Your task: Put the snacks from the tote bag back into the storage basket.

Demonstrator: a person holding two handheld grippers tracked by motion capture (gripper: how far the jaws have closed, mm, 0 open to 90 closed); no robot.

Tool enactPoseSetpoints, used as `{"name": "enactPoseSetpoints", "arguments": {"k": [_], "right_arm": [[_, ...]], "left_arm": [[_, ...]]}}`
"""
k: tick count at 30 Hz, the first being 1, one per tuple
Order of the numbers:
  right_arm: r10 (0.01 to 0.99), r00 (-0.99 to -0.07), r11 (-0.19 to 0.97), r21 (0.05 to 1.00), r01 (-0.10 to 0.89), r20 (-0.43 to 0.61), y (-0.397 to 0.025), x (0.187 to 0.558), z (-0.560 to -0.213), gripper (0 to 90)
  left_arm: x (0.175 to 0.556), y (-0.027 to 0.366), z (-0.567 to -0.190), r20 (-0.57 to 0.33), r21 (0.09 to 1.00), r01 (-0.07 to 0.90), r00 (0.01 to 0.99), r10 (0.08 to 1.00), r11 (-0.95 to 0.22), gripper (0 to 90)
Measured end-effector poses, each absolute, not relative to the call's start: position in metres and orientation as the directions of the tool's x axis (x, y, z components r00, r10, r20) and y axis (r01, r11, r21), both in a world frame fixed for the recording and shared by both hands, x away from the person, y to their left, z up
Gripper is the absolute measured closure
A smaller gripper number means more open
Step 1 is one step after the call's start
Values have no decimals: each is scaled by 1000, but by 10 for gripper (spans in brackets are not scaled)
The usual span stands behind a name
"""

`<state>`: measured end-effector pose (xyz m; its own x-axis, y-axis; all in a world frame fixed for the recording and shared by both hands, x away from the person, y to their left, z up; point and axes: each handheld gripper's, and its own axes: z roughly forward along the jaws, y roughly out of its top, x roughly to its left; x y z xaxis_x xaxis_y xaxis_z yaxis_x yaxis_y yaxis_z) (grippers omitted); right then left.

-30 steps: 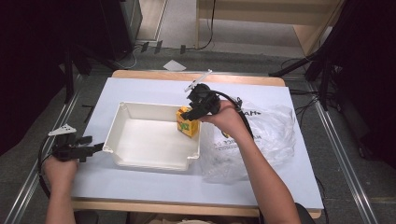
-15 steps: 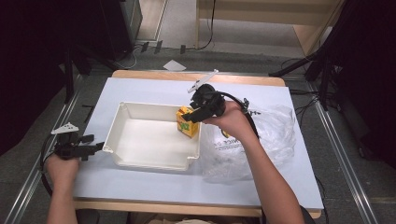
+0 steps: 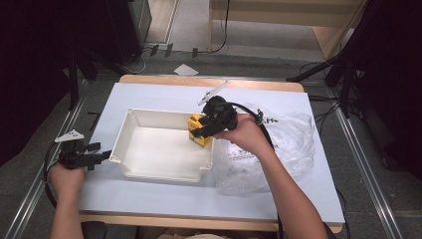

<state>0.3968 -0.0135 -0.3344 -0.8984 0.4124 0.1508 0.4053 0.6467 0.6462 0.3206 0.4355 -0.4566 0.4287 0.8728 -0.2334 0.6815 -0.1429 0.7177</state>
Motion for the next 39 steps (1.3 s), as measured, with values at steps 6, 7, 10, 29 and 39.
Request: {"name": "enactPoseSetpoints", "arguments": {"k": [6, 7, 10, 29, 39], "right_arm": [[399, -903, 667, 625, 406, 161, -12, 395, -346, 579], [399, -903, 667, 625, 406, 161, -12, 395, -346, 579], [391, -902, 669, 616, 416, 185, -13, 398, -354, 585], [381, -903, 713, 558, 424, 199, -10, 401, -378, 811], [422, -889, 706, 551, 444, 177, -14, 409, -388, 900]], "left_arm": [[321, 435, -456, -234, 719, 681, 429, 872, -142, 213], [321, 435, -456, -235, 719, 680, 429, 872, -141, 213], [322, 435, -456, -234, 719, 680, 429, 872, -141, 213], [324, 434, -456, -235, 723, 676, 437, 868, -145, 213], [325, 433, -456, -235, 724, 674, 439, 867, -145, 213]]}}
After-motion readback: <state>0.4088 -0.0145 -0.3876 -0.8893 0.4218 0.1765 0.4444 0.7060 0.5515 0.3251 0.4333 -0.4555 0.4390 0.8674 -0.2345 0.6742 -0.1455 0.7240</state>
